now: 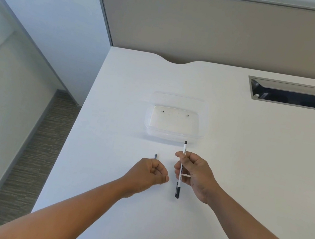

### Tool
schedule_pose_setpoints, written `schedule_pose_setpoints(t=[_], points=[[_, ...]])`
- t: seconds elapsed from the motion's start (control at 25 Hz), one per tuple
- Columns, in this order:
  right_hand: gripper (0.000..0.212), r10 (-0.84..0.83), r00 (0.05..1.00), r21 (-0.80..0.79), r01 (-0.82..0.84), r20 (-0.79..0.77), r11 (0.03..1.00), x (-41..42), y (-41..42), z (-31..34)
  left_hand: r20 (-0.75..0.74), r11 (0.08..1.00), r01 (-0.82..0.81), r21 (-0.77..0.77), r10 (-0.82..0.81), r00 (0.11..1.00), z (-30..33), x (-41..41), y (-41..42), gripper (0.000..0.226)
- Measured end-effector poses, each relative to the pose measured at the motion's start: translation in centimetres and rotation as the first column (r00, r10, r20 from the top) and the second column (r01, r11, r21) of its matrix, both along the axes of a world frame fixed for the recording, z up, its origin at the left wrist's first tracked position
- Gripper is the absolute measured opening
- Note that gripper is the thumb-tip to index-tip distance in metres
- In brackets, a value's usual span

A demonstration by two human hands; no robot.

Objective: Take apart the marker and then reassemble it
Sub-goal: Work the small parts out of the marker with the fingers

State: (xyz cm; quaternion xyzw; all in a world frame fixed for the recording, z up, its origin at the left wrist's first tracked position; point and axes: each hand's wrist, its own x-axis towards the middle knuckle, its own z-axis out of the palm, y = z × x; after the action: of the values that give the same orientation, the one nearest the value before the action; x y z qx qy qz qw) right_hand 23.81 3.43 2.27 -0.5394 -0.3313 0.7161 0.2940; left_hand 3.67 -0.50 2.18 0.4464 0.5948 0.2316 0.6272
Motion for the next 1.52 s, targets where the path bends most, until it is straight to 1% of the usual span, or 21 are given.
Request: schedule_pose_setpoints(t=[0.08, 0.16, 0.36, 0.52, 0.6, 0.72, 0.84, 0.92, 1.04, 1.12, 1.2, 1.36, 1.44, 1.52], points=[[0.018, 0.044, 0.998, 0.014, -0.044, 0.046, 0.999, 0.0, -0.2, -0.2, -0.058, 0.993, -0.074, 0.092, 0.08, 0.995, 0.5, -0.2, 0.8, 0.013], [0.019, 0.111, 0.987, 0.039, -0.116, 0.116, 0.992, -0.2, -0.4, -0.4, -0.099, 0.982, -0.093, 0.165, 0.11, 0.989, 1.0, -0.4, 1.7, 0.015], [0.019, 0.282, 0.916, 0.086, -0.317, 0.287, 0.944, -0.4, -0.7, -0.6, -0.213, 0.966, 0.032, 0.255, 0.024, 0.977, 1.1, -0.6, 2.6, 0.024], [0.019, 0.345, 0.863, 0.111, -0.409, 0.369, 0.906, -0.5, -0.8, -0.6, -0.315, 0.957, 0.13, 0.261, -0.043, 0.948, 1.1, -0.7, 2.6, 0.014], [0.022, 0.367, 0.829, 0.152, -0.463, 0.421, 0.873, -0.4, -0.7, -0.5, -0.364, 0.946, 0.197, 0.257, -0.094, 0.927, 1.1, -0.8, 2.6, 0.015], [0.028, 0.365, 0.775, 0.201, -0.524, 0.516, 0.828, -0.2, -0.6, -0.7, -0.484, 0.887, 0.37, 0.276, -0.204, 0.851, 1.0, -0.9, 2.4, 0.019], [0.026, 0.361, 0.7, 0.2, -0.582, 0.616, 0.789, -0.3, -0.5, -0.9, -0.602, 0.803, 0.537, 0.258, -0.301, 0.739, 1.2, -0.9, 2.3, 0.02], [0.027, 0.367, 0.656, 0.196, -0.622, 0.66, 0.758, -0.4, -0.6, -1.0, -0.653, 0.75, 0.613, 0.248, -0.338, 0.678, 1.6, -0.8, 2.2, 0.022], [0.024, 0.388, 0.614, 0.193, -0.67, 0.687, 0.717, -0.3, -0.7, -0.8, -0.681, 0.71, 0.669, 0.22, -0.379, 0.627, 1.9, -0.8, 2.2, 0.022], [0.031, 0.391, 0.592, 0.203, -0.696, 0.705, 0.688, -0.3, -0.7, -0.5, -0.686, 0.691, 0.692, 0.208, -0.401, 0.607, 2.0, -0.7, 2.2, 0.023], [0.037, 0.384, 0.54, 0.189, -0.73, 0.749, 0.657, -0.4, -0.7, -0.1, -0.702, 0.675, 0.711, 0.198, -0.409, 0.583, 2.0, -0.6, 2.2, 0.025], [0.032, 0.358, 0.444, 0.161, -0.782, 0.821, 0.602, -0.6, -0.8, 0.4, -0.772, 0.626, 0.764, 0.158, -0.404, 0.49, 1.5, -0.5, 2.1, 0.028], [0.034, 0.373, 0.425, 0.151, -0.801, 0.825, 0.579, -0.7, -0.8, 0.7, -0.79, 0.608, 0.777, 0.162, -0.392, 0.471, 1.3, -0.4, 1.9, 0.029], [0.039, 0.408, 0.439, 0.158, -0.811, 0.801, 0.564, -1.0, -0.8, 1.1, -0.817, 0.593, 0.786, 0.176, -0.358, 0.453, 1.3, -0.4, 1.8, 0.03]])
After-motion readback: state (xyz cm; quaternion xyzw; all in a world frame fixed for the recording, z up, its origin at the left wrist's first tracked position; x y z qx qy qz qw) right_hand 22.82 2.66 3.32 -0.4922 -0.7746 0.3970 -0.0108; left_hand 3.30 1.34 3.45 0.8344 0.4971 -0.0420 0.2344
